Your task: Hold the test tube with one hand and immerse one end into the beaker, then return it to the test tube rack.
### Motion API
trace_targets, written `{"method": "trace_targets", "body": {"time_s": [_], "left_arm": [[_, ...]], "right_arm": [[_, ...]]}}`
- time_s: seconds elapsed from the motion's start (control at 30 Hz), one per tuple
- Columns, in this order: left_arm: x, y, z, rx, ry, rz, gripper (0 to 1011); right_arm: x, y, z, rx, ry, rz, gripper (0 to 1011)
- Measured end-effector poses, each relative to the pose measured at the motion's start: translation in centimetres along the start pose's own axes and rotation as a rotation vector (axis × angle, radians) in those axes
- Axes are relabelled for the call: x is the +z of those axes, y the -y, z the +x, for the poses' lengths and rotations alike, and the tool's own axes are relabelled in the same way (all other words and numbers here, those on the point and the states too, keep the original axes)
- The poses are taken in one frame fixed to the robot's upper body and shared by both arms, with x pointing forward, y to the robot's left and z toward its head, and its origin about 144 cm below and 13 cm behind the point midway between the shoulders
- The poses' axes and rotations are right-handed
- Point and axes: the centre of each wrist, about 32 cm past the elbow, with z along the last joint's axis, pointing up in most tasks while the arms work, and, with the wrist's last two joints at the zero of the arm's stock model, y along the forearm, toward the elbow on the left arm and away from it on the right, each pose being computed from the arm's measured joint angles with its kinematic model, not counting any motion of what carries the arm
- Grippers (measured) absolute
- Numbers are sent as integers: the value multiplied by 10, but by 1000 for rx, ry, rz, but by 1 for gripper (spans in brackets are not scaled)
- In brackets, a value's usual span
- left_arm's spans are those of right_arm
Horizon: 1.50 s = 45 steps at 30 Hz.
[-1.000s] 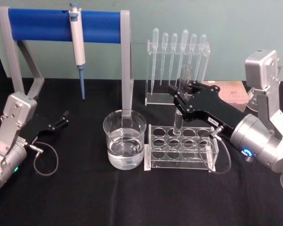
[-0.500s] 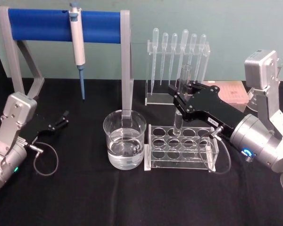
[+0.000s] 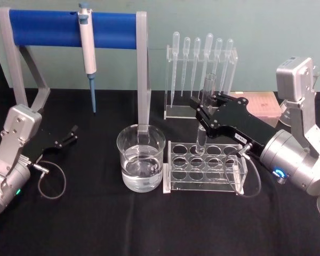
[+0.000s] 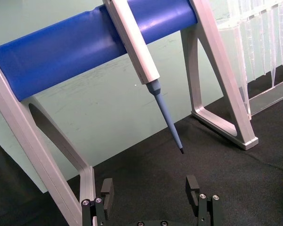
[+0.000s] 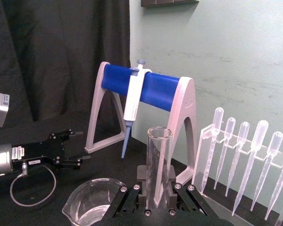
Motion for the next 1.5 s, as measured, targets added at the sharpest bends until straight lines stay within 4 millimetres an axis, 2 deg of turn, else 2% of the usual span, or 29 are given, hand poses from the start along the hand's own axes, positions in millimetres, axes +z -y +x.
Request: {"method": "trace_targets", "body": {"time_s": [1.5], "left_arm": [[0,0,0,0,0,0,1000]], "right_arm": [[0,0,0,1,0,0,225]]}}
